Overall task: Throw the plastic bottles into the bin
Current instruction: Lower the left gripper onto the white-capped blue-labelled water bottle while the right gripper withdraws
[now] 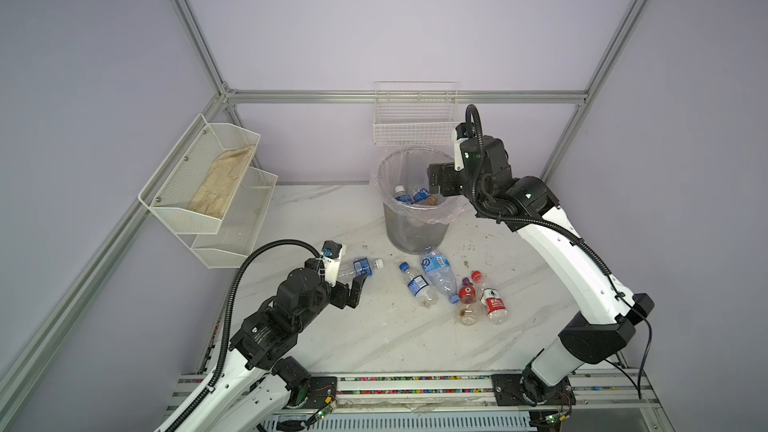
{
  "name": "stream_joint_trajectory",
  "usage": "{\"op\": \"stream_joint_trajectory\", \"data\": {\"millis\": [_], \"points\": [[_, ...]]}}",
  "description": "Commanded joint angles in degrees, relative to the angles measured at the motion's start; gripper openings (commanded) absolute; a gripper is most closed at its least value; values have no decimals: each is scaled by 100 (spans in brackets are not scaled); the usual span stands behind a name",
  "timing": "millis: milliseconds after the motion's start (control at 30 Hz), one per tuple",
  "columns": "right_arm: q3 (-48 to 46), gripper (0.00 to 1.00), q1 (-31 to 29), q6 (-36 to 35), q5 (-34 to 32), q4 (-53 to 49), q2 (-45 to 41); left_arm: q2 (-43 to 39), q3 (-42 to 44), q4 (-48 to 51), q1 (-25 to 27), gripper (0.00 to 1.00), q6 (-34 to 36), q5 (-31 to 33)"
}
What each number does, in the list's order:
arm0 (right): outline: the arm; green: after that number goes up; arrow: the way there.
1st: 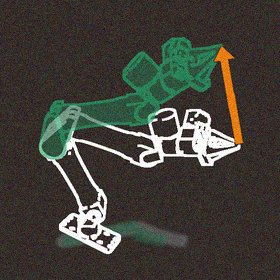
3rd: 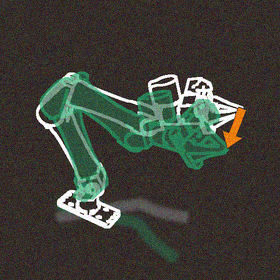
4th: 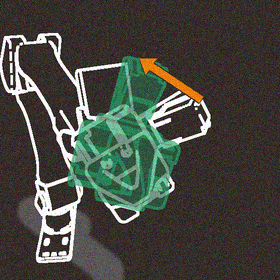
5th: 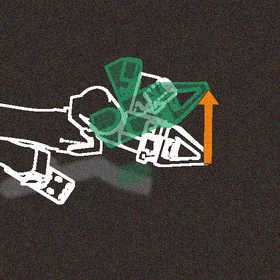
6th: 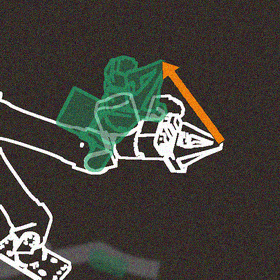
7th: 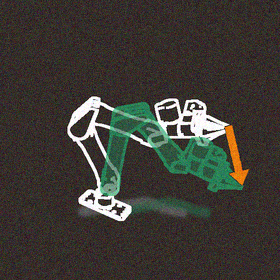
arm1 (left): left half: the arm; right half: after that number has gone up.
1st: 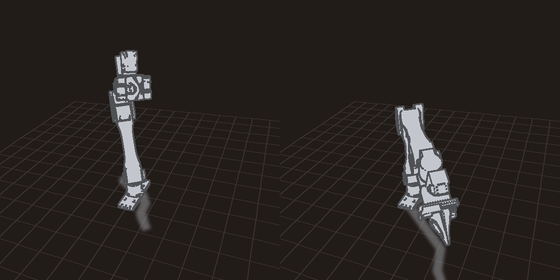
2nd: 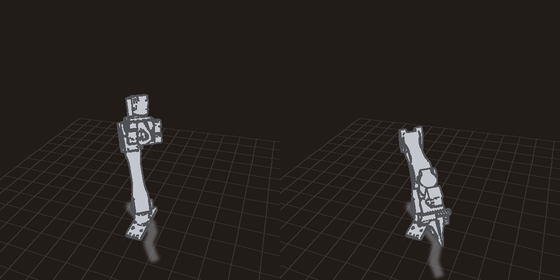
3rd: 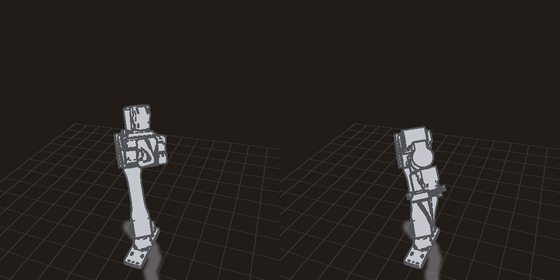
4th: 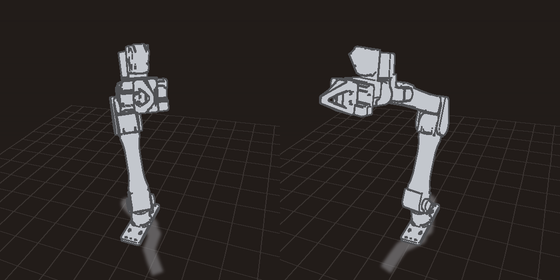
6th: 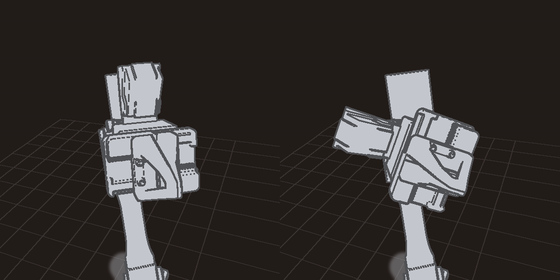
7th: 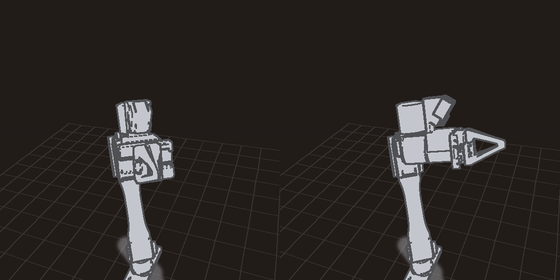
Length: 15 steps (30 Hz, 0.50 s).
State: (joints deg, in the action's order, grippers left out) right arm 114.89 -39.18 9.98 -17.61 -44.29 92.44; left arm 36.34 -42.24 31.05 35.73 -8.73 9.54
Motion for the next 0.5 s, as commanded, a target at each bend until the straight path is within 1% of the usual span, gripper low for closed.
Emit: {"op": "stream_joint_trajectory", "data": {"millis": [0, 167, 333, 400, 467], "points": [[-328, 98, -11, 4, 305, 296, -287, 251, 227, -3, -22, 100, 144, 137], [-836, 97, -11, -5, 519, 464, -620, 905, 4, 147, -22, 100, 394, 73], [-1255, 97, -11, -5, 568, 615, -889, 1552, -402, 333, -24, 100, 677, 147], [-1433, 97, -11, 0, 705, 725, -1022, 1807, -550, 390, -27, 100, 825, 51], [-1682, 98, -11, -22, 977, 881, -1184, 2092, -712, 402, -31, 100, 857, 87]]}}
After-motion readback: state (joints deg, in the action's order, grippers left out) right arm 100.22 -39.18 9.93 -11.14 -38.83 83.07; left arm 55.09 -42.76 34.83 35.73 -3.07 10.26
